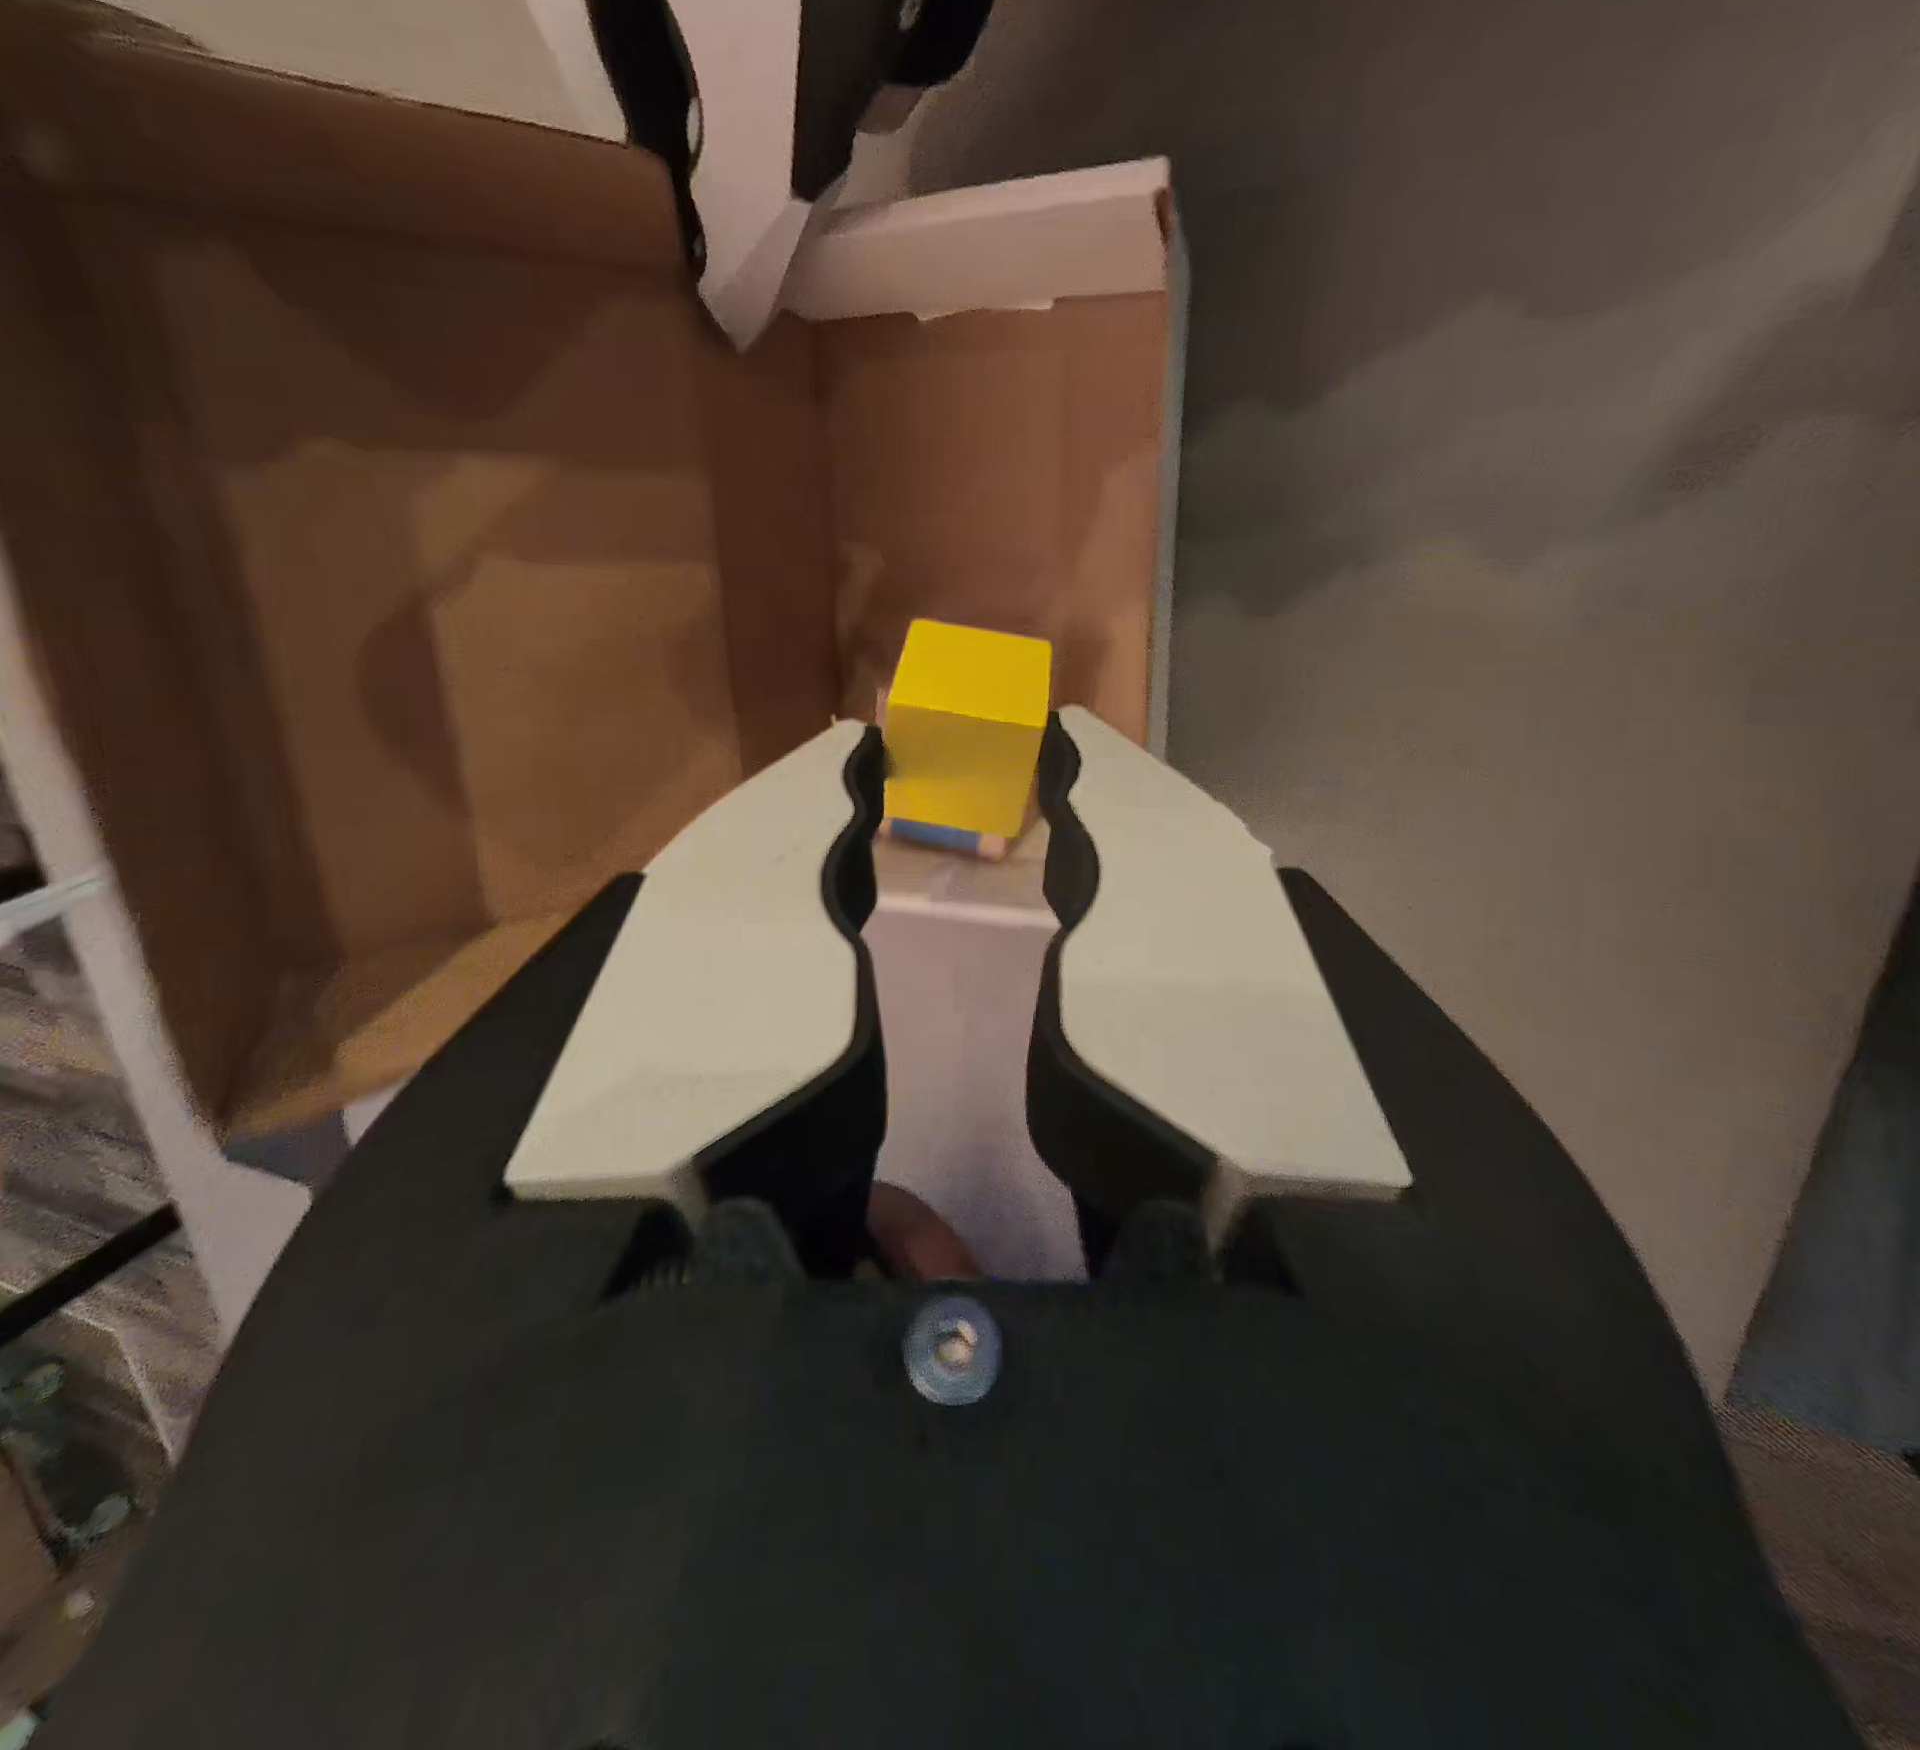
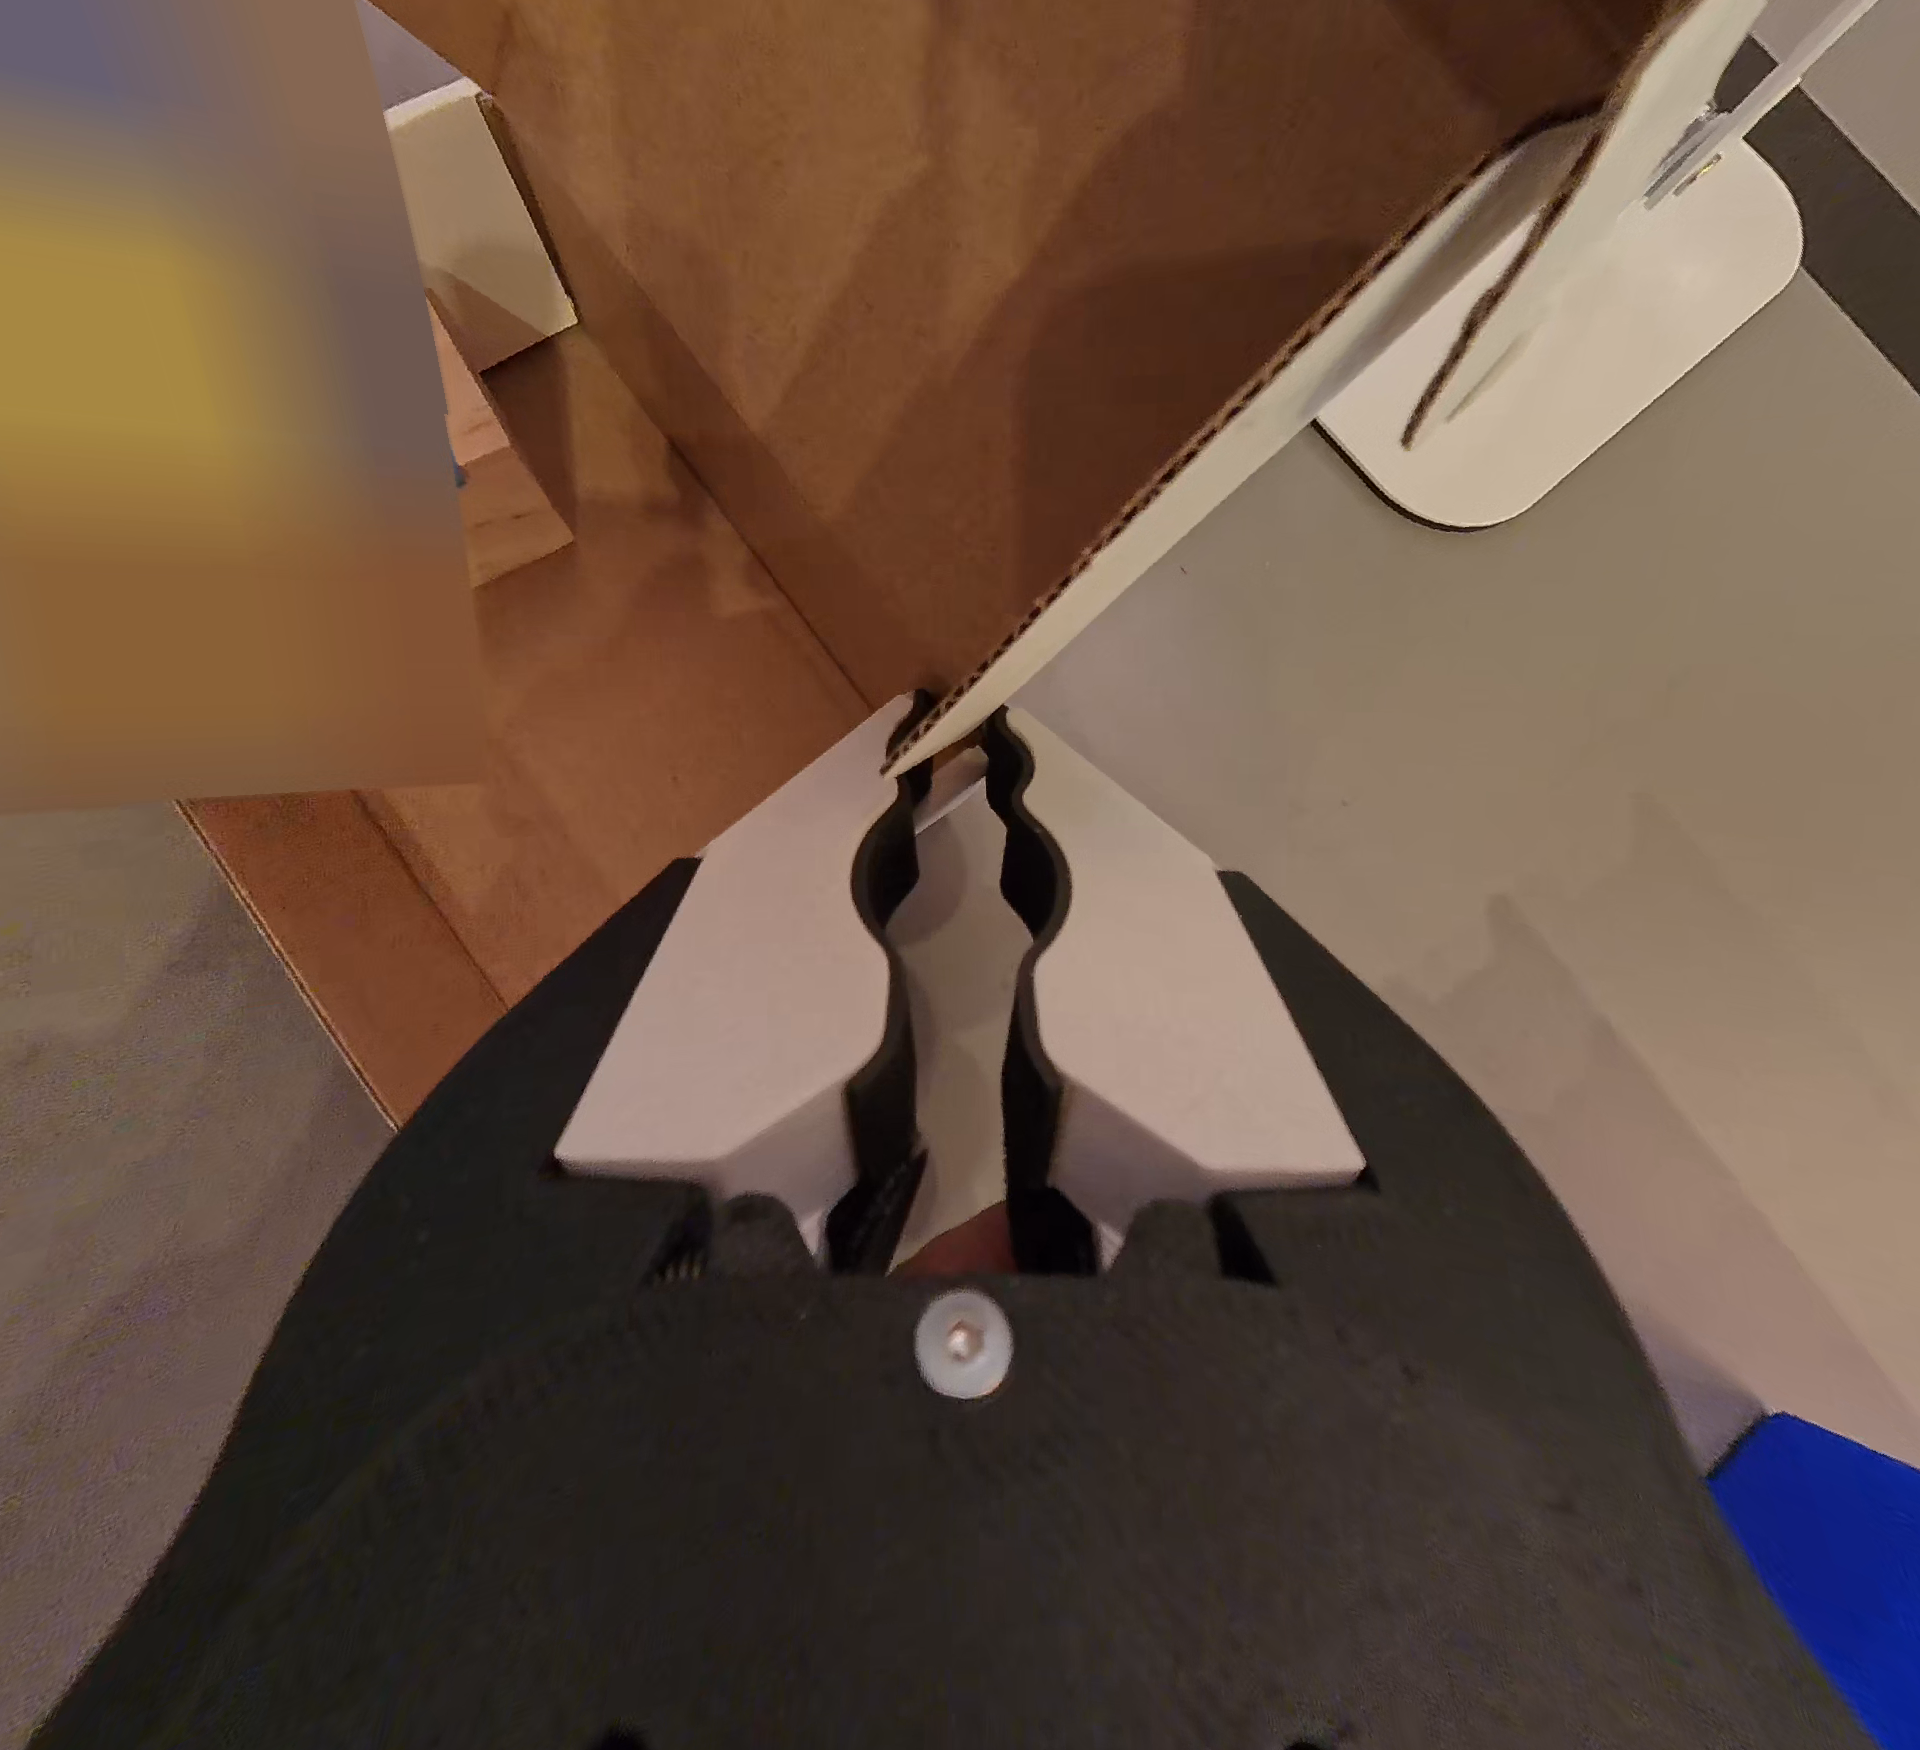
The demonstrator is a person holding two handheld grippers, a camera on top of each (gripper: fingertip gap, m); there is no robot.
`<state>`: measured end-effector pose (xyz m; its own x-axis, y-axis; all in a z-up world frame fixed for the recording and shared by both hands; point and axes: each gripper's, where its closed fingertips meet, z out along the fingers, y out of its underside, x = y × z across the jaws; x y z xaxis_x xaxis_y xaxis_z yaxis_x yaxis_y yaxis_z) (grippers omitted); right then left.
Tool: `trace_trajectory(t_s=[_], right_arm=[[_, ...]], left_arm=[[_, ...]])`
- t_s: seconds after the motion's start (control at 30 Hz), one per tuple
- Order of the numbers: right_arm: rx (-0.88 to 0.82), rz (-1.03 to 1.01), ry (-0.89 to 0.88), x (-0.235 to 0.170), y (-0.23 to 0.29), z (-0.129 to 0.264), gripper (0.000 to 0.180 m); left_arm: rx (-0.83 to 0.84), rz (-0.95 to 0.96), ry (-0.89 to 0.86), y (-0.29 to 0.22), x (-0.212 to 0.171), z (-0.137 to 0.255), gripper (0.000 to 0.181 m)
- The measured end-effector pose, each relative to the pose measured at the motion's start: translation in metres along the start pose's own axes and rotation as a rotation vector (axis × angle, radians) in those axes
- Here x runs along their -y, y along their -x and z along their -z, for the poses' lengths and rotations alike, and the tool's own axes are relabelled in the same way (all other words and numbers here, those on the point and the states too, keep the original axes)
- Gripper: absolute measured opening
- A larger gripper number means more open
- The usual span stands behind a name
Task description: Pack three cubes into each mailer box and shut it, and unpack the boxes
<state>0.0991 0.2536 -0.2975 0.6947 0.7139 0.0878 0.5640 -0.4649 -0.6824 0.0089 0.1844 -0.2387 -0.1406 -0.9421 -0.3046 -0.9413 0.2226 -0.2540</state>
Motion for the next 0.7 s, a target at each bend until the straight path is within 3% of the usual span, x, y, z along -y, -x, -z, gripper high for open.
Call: trace_trajectory(t_s=[0.2,0.33,0.4,0.5,0.6,0.7], right_arm=[[0.004,0.002,-0.004,0.0,0.0,0.0,0.008],[0.01,0.001,-0.007,0.0,0.0,0.0,0.008],[0.012,0.003,-0.009,0.001,0.001,0.0,0.008],[0.007,0.009,-0.006,0.001,0.0,0.0,0.008],[0.008,0.004,-0.009,0.0,0.0,0.0,0.008],[0.008,0.0,-0.009,0.0,0.0,0.0,0.008]], left_arm=[[-0.096,-0.003,0.149,-0.005,-0.001,-0.064,0.028],[-0.07,-0.013,0.245,-0.002,-0.014,-0.083,0.029],[-0.071,0.007,0.218,-0.003,-0.011,-0.086,0.041],[-0.037,0.034,0.149,-0.002,-0.005,-0.069,0.046],[0.033,0.042,0.06,-0.004,-0.008,-0.024,0.046],[0.12,0.068,0.049,-0.007,-0.046,0.028,0.043]])
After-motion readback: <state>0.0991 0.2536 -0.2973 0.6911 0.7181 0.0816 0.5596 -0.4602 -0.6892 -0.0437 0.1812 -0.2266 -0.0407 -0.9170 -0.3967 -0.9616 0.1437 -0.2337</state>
